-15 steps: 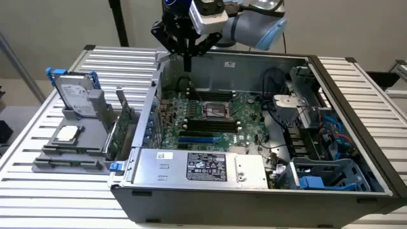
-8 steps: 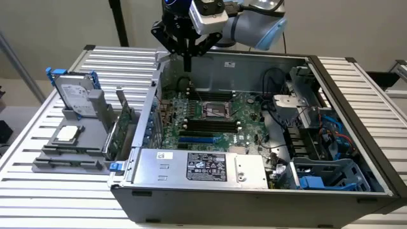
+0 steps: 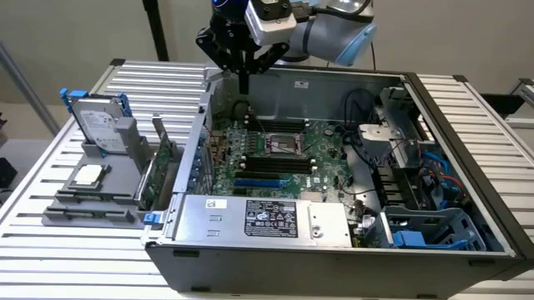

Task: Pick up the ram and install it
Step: 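Reach for the ram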

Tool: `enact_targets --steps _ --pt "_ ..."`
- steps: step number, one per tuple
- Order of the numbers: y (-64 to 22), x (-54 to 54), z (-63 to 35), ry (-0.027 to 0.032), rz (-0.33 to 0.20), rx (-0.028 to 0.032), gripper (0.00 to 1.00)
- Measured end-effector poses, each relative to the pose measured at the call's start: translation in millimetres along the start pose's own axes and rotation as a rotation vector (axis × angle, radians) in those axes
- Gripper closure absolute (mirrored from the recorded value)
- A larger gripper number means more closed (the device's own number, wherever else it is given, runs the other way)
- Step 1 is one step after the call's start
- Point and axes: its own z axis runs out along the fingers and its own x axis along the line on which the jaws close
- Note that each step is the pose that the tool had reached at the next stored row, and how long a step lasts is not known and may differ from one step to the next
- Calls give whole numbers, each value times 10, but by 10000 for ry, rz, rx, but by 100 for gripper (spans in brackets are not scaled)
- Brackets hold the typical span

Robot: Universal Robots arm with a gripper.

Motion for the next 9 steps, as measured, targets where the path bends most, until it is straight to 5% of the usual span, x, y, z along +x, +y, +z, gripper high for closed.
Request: enact_targets --steps 9 --pt "-151 368 -13 -1 1 -2 100"
